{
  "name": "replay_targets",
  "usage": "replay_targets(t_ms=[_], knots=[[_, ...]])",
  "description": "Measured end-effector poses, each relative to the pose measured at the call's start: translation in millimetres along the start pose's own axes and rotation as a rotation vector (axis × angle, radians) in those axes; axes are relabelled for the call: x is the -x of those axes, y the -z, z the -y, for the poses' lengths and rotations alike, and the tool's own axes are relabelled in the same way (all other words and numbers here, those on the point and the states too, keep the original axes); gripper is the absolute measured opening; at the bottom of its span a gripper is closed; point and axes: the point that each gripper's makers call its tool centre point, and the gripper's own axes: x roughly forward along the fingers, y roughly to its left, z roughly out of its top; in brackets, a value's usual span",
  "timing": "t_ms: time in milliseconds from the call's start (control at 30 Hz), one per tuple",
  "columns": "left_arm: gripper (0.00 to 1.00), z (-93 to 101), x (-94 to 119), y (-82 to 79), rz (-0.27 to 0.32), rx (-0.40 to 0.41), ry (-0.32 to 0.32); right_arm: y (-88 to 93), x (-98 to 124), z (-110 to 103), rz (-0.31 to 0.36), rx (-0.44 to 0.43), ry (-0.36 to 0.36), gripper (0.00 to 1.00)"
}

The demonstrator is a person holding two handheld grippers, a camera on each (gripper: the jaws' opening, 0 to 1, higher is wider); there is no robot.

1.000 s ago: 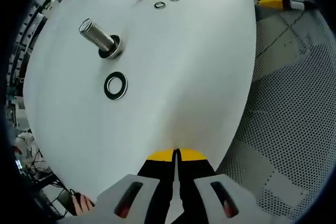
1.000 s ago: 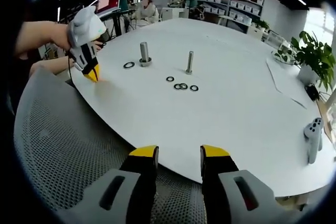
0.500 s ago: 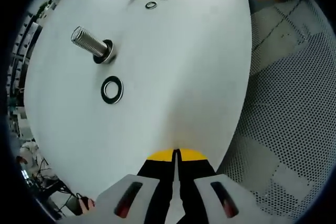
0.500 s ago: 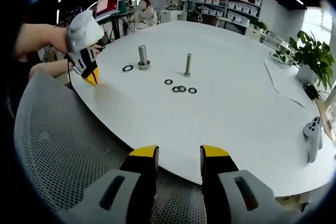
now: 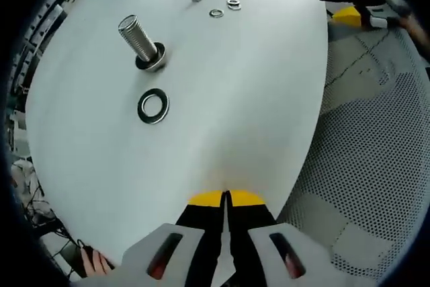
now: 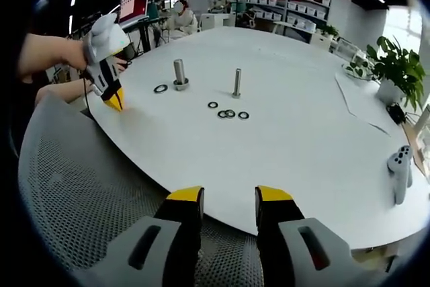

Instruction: Place the washer onto the threaded stud by aligning its center hole with the stud, sliding it down to the base, and recovering from edge contact or off-axis alignment until the washer reaches the visible bottom stop.

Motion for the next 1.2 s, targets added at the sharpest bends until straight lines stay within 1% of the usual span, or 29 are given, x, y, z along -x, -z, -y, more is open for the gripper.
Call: replay_targets(t_ms=[67, 100, 133, 200, 267, 300, 333, 367, 400, 433, 467, 533, 600, 667, 700, 800, 867, 900, 1000, 1033, 1100, 1133, 1167, 1200], knots=[[0.04, 1.3, 0.1, -2.8, 0.010, 0.030, 0.023, 0.3, 0.0, -0.1, -0.003, 0.000, 0.000, 0.32], [0.04, 1.0, 0.2, -3.1, 0.007, 0.079, 0.027, 0.3, 0.0, -0.1, -0.003, 0.000, 0.000, 0.32], [0.03, -0.3, 0.2, -2.6, -0.003, 0.077, 0.032, 0.2, 0.0, 0.0, -0.002, -0.001, 0.000, 0.32], [0.04, -3.5, 0.4, -4.2, -0.004, 0.068, 0.038, 0.3, 0.1, 0.0, -0.003, -0.001, 0.000, 0.32], [0.08, -13.2, 3.1, -12.1, 0.025, 0.047, 0.015, 0.2, 0.1, 0.1, -0.002, -0.001, 0.001, 0.32], [0.10, -19.4, 5.1, -17.4, 0.045, 0.069, -0.001, 0.0, 0.2, 0.2, 0.000, 0.000, 0.001, 0.32], [0.10, -21.9, 6.7, -19.3, 0.041, 0.088, 0.006, -0.1, 0.3, 0.2, 0.001, -0.001, 0.001, 0.32], [0.11, -26.4, 9.0, -23.0, 0.044, 0.087, 0.010, -0.3, 0.5, 0.3, 0.002, -0.001, 0.001, 0.32], [0.14, -31.5, 10.0, -28.8, 0.069, 0.078, -0.009, -0.5, 0.5, 0.3, 0.004, -0.003, 0.002, 0.32], [0.18, -36.6, 10.7, -32.5, 0.079, 0.079, -0.028, -0.4, 0.5, 0.3, 0.004, -0.004, 0.002, 0.32], [0.20, -39.0, 10.7, -33.8, 0.074, 0.085, -0.030, -0.2, 0.4, 0.1, 0.003, -0.004, 0.000, 0.32], [0.21, -44.9, 10.4, -38.3, 0.069, 0.084, -0.029, 0.7, 0.0, -0.2, -0.005, -0.001, -0.002, 0.32], [0.26, -57.6, 9.6, -45.1, 0.095, 0.090, -0.069, 0.9, -0.1, -0.6, -0.007, -0.001, -0.004, 0.32], [0.28, -61.9, 6.1, -47.1, 0.093, 0.119, -0.052, 1.4, 0.1, -0.4, -0.010, -0.005, -0.002, 0.32], [0.30, -63.1, 5.0, -48.2, 0.095, 0.119, -0.048, 1.1, 0.1, -0.1, -0.008, -0.007, 0.000, 0.32], [0.38, -68.0, 0.8, -51.9, 0.096, 0.112, -0.052, 0.8, 0.0, -0.2, -0.006, -0.007, -0.001, 0.32], [0.41, -67.5, -2.6, -55.1, 0.097, 0.109, -0.043, 0.6, 0.0, -0.2, -0.005, -0.007, -0.002, 0.32], [0.39, -69.5, -1.5, -57.2, 0.098, 0.093, -0.056, 0.4, -0.1, 0.0, -0.005, -0.006, -0.001, 0.32], [0.39, -72.3, -2.8, -63.9, 0.100, 0.074, -0.067, 0.0, 0.0, 0.0, 0.000, -0.009, 0.000, 0.32], [0.38, -75.0, -3.5, -65.7, 0.094, 0.052, -0.081, 0.0, 0.0, 0.0, 0.000, -0.010, 0.000, 0.32], [0.37, -72.4, -3.6, -68.1, 0.081, 0.037, -0.070, -0.1, -0.1, 0.1, 0.001, -0.012, 0.000, 0.32], [0.36, -71.3, -3.5, -68.3, 0.071, 0.018, -0.068, -0.2, 0.0, 0.1, 0.002, -0.012, 0.000, 0.32], [0.35, -69.5, -3.5, -68.6, 0.056, -0.025, -0.062, -0.4, 0.1, 0.2, 0.003, -0.013, 0.001, 0.32], [0.34, -68.7, -3.8, -69.3, 0.050, -0.027, -0.062, -0.6, 0.1, 0.3, 0.004, -0.014, 0.002, 0.32]])
